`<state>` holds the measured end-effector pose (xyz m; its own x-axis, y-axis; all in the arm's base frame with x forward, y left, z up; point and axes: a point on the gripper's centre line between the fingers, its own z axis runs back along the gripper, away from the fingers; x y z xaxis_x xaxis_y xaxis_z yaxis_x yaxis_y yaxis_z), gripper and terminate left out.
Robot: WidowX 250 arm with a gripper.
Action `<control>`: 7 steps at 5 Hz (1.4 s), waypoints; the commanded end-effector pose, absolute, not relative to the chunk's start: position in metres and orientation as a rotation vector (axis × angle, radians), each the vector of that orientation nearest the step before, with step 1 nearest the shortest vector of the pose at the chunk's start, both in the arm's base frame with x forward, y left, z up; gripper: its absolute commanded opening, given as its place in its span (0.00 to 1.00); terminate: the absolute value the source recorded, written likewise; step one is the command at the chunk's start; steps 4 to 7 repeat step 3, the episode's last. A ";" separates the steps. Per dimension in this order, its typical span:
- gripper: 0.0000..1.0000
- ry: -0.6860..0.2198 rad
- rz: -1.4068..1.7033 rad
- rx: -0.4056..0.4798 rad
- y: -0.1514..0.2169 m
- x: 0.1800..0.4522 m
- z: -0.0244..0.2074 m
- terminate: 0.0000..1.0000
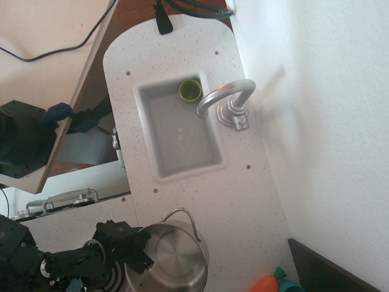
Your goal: Pick up pot
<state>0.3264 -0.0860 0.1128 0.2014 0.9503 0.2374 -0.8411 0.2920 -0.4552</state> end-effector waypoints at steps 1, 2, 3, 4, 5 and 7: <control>0.00 -0.598 1.304 -0.336 -0.083 0.326 0.148 0.00; 0.00 -0.664 1.319 -0.377 -0.077 0.319 0.163 0.00; 0.00 -0.724 1.308 -0.422 -0.072 0.316 0.171 1.00; 0.00 -0.724 1.308 -0.422 -0.072 0.316 0.171 1.00; 0.00 -0.724 1.308 -0.422 -0.072 0.316 0.171 1.00; 0.00 -0.724 1.308 -0.422 -0.072 0.316 0.171 1.00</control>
